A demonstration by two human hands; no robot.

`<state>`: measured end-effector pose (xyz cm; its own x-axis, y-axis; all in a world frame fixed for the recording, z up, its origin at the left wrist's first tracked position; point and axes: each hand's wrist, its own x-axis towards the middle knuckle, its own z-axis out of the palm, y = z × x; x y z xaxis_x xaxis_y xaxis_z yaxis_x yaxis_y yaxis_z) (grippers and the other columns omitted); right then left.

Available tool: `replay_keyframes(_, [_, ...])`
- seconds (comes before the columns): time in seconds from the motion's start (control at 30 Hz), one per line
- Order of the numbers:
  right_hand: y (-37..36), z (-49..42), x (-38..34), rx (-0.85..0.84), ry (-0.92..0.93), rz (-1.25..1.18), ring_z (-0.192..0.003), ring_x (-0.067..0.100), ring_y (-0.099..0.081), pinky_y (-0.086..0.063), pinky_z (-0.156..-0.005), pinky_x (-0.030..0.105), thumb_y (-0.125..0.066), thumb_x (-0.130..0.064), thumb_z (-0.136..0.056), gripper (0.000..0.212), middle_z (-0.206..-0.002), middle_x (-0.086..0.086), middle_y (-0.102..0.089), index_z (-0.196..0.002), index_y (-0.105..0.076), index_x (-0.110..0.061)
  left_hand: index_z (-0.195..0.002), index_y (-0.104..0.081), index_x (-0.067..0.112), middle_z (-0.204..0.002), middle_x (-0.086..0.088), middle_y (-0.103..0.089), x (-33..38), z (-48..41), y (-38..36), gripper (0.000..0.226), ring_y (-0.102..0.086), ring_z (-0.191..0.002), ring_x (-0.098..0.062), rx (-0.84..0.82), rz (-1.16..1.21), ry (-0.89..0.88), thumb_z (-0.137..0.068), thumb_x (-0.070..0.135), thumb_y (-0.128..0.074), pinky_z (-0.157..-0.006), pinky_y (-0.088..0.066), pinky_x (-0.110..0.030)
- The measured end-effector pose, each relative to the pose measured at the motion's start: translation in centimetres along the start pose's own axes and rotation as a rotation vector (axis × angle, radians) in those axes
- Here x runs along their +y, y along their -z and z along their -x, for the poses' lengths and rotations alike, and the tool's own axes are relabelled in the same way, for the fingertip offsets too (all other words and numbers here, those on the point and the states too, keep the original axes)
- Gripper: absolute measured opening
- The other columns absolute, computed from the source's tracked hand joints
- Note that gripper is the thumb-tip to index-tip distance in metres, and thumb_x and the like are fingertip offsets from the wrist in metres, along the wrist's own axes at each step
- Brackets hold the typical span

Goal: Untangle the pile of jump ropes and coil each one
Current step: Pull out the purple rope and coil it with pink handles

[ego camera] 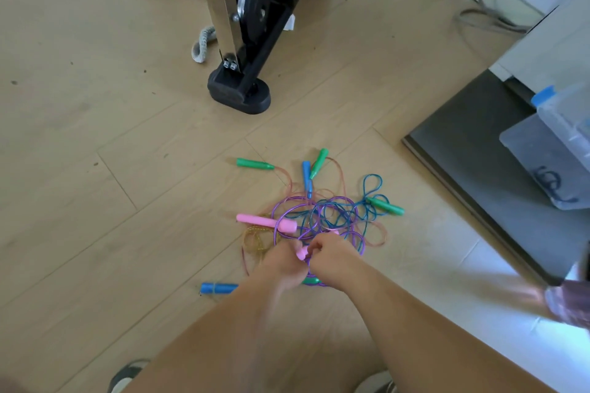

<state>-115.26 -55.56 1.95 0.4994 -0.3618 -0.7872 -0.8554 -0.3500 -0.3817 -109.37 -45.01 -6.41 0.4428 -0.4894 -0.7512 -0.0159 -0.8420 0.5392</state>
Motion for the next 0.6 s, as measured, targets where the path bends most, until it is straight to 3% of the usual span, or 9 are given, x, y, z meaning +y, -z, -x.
replay_keyframes(0.07, [0.8,-0.2,-0.5,0.011,0.007,-0.02,-0.082,0.025,-0.056,-0.045,-0.069,0.027,-0.054,-0.013,-0.09,0.022,-0.095,0.002,-0.061,-0.106,-0.067,-0.021,-0.073,-0.059,0.022,-0.08,0.003,-0.066,1.1,0.9,1.0,0.011,-0.067,-0.093,-0.03,0.103,0.027,0.0,-0.083,0.023,-0.054,-0.07,-0.051,-0.035])
replay_keyframes(0.17, [1.5,-0.2,-0.6,0.057,0.013,-0.041,-0.083,0.018,-0.059,-0.049,-0.07,0.025,-0.061,-0.013,-0.085,0.027,-0.094,-0.005,-0.062,-0.108,-0.062,-0.027,-0.085,-0.07,0.021,-0.082,0.003,-0.069,3.2,1.6,3.1,0.013,-0.064,-0.079,-0.018,0.297,0.168,-0.008,-0.085,0.01,-0.063,-0.07,-0.046,-0.025])
replay_keyframes(0.23, [1.8,0.2,-0.6,0.056,0.062,-0.106,-0.087,0.013,-0.063,-0.051,-0.07,0.021,-0.07,-0.013,-0.079,0.06,-0.104,-0.005,-0.066,-0.133,-0.055,-0.033,-0.077,-0.069,0.021,-0.075,0.003,-0.068,4.4,1.5,4.7,0.025,-0.063,-0.073,-0.016,0.325,0.286,-0.108,-0.081,-0.003,-0.063,-0.075,-0.053,-0.029])
replay_keyframes(0.3, [2.3,0.9,-0.8,0.045,0.137,-0.159,-0.098,0.012,-0.065,-0.051,-0.075,0.02,-0.079,-0.015,-0.071,0.099,-0.125,-0.003,-0.06,-0.154,-0.032,-0.043,-0.073,-0.066,0.021,-0.073,0.003,-0.07,5.8,2.0,6.3,0.028,-0.068,-0.073,-0.019,0.31,0.362,-0.162,-0.083,-0.005,-0.064,-0.08,-0.06,-0.04])
replay_keyframes(0.37, [3.1,2.0,-1.6,0.03,0.226,-0.197,-0.11,0.011,-0.064,-0.053,-0.09,0.026,-0.086,-0.02,-0.064,0.118,-0.132,-0.008,-0.055,-0.157,-0.019,-0.049,-0.075,-0.065,0.024,-0.072,0.002,-0.072,7.5,3.2,8.1,0.023,-0.074,-0.075,-0.024,0.333,0.371,-0.19,-0.083,0.003,-0.065,-0.079,-0.062,-0.047])
replay_keyframes(0.43, [4.2,3.1,-2.6,0.047,0.323,-0.311,-0.103,0.009,-0.07,-0.059,-0.091,0.037,-0.091,-0.02,-0.059,0.116,-0.124,-0.014,-0.064,-0.152,-0.029,-0.05,-0.079,-0.065,0.032,-0.074,-0.002,-0.074,10.0,5.5,10.2,0.021,-0.076,-0.074,-0.025,0.361,0.37,-0.255,-0.08,0.011,-0.065,-0.075,-0.062,-0.048])
replay_keyframes(0.5, [6.1,4.9,-4.5,0.122,0.358,-0.39,-0.092,0.002,-0.067,-0.058,-0.083,0.027,-0.094,-0.017,-0.065,0.094,-0.113,-0.017,-0.061,-0.141,-0.044,-0.039,-0.078,-0.064,0.026,-0.078,-0.011,-0.075,12.8,8.5,12.6,0.025,-0.075,-0.073,-0.029,0.378,0.358,-0.328,-0.084,0.002,-0.06,-0.073,-0.062,-0.047])
replay_keyframes(0.53, [7.2,5.7,-5.4,0.171,0.365,-0.373,-0.094,0.0,-0.063,-0.053,-0.083,0.023,-0.094,-0.021,-0.067,0.078,-0.113,-0.018,-0.056,-0.13,-0.05,-0.036,-0.079,-0.063,0.023,-0.08,-0.014,-0.075,14.2,10.3,13.7,0.027,-0.074,-0.072,-0.029,0.379,0.343,-0.363,-0.084,-0.002,-0.055,-0.074,-0.06,-0.045])
replay_keyframes(0.6, [9.6,7.6,-7.0,0.216,0.386,-0.283,-0.097,0.003,-0.062,-0.051,-0.089,0.029,-0.094,-0.039,-0.063,0.059,-0.109,-0.015,-0.061,-0.109,-0.058,-0.032,-0.083,-0.063,0.02,-0.08,-0.014,-0.072,16.7,14.4,16.1,0.03,-0.07,-0.068,-0.029,0.364,0.366,-0.45,-0.083,-0.006,-0.047,-0.073,-0.06,-0.044])
